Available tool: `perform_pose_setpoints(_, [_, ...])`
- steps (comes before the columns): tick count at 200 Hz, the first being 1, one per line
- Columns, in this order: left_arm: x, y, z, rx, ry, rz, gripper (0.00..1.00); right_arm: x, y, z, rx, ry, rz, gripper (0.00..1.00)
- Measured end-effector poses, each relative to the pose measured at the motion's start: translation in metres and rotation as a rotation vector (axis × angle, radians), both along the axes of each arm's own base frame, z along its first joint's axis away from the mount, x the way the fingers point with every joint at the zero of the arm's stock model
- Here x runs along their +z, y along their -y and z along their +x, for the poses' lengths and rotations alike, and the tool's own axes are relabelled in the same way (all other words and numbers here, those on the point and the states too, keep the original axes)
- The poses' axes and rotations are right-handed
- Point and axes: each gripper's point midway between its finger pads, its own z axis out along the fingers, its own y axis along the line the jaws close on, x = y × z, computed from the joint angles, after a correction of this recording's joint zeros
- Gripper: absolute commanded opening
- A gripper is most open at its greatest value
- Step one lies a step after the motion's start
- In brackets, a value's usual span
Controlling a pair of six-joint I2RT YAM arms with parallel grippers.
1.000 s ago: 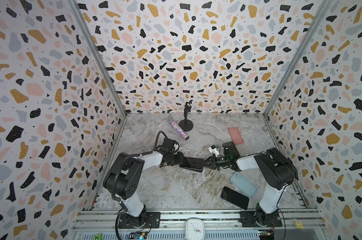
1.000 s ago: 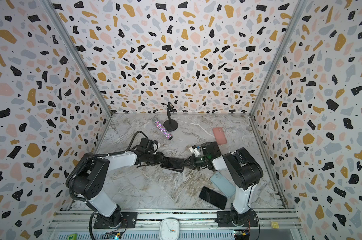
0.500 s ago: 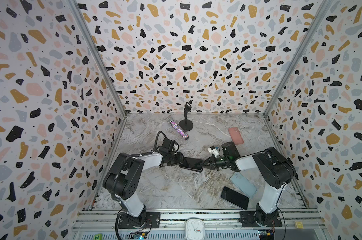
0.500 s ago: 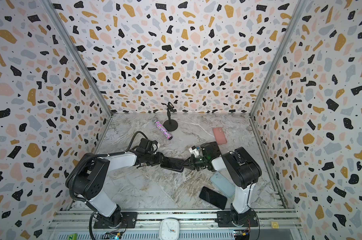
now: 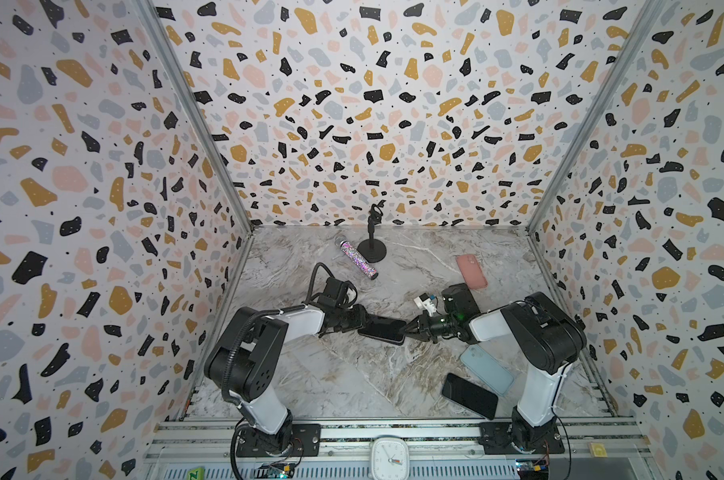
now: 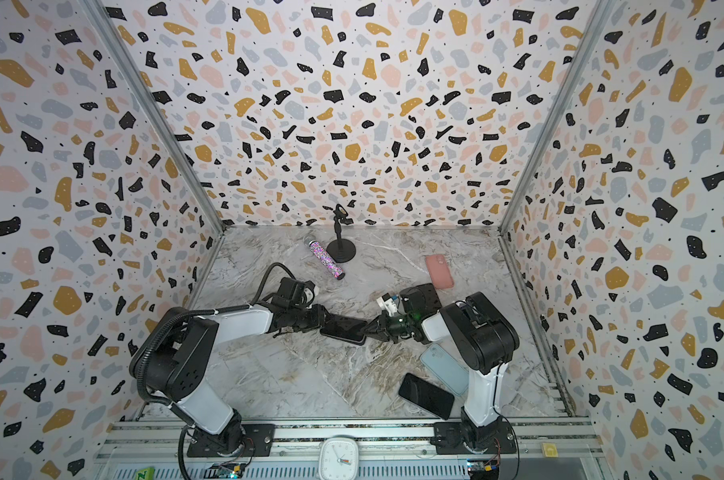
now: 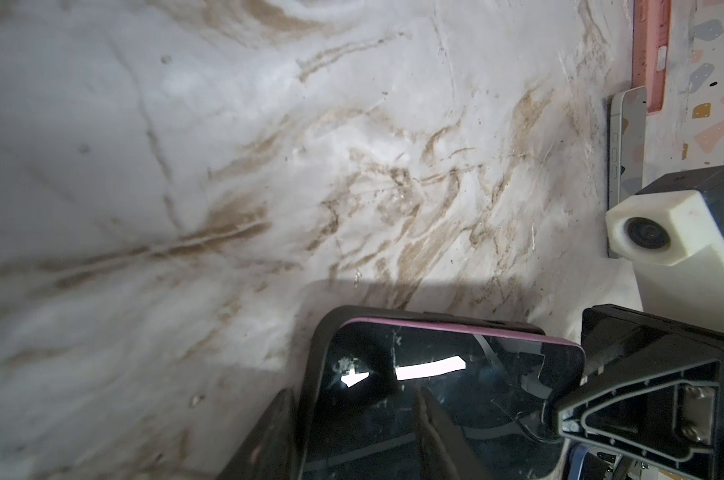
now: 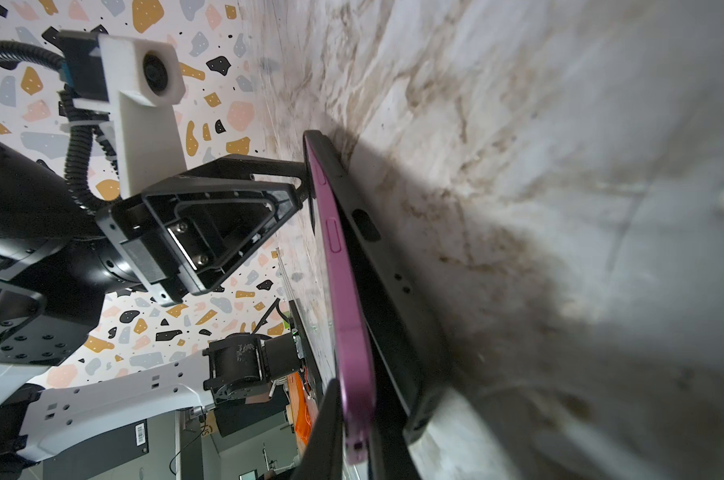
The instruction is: Put the phone into the phone case
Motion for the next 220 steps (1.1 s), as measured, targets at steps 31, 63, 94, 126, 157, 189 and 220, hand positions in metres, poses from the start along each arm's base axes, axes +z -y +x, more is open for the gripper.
perform_pose_setpoints(31, [0.000, -0.003, 0.002, 0.017, 0.007, 0.012, 0.46, 0.000, -0.004, 0.001, 0.008, 0.003, 0.001, 0.00])
perform_pose_setpoints(63, [0.000, -0.005, 0.002, 0.027, 0.016, 0.024, 0.46, 0.000, -0.007, 0.002, 0.012, 0.004, -0.002, 0.00])
perform_pose_setpoints(94, [0.000, -0.005, 0.002, 0.034, 0.024, 0.032, 0.46, -0.003, -0.008, 0.000, 0.014, -0.004, -0.010, 0.00])
perform_pose_setpoints(126, [-0.001, -0.005, 0.002, 0.039, 0.033, 0.044, 0.46, -0.005, -0.009, 0.000, 0.014, -0.011, -0.017, 0.00])
perform_pose_setpoints(157, [0.000, -0.005, 0.002, 0.047, 0.038, 0.047, 0.46, -0.007, -0.009, 0.000, 0.012, -0.014, -0.035, 0.02])
perform_pose_setpoints(189, [-0.001, -0.006, 0.002, 0.053, 0.042, 0.050, 0.46, -0.007, -0.009, 0.003, 0.016, -0.004, -0.061, 0.08])
perform_pose_setpoints(220, [-0.001, -0.006, 0.002, 0.055, 0.045, 0.053, 0.46, -0.002, -0.010, 0.003, 0.014, 0.018, -0.100, 0.17])
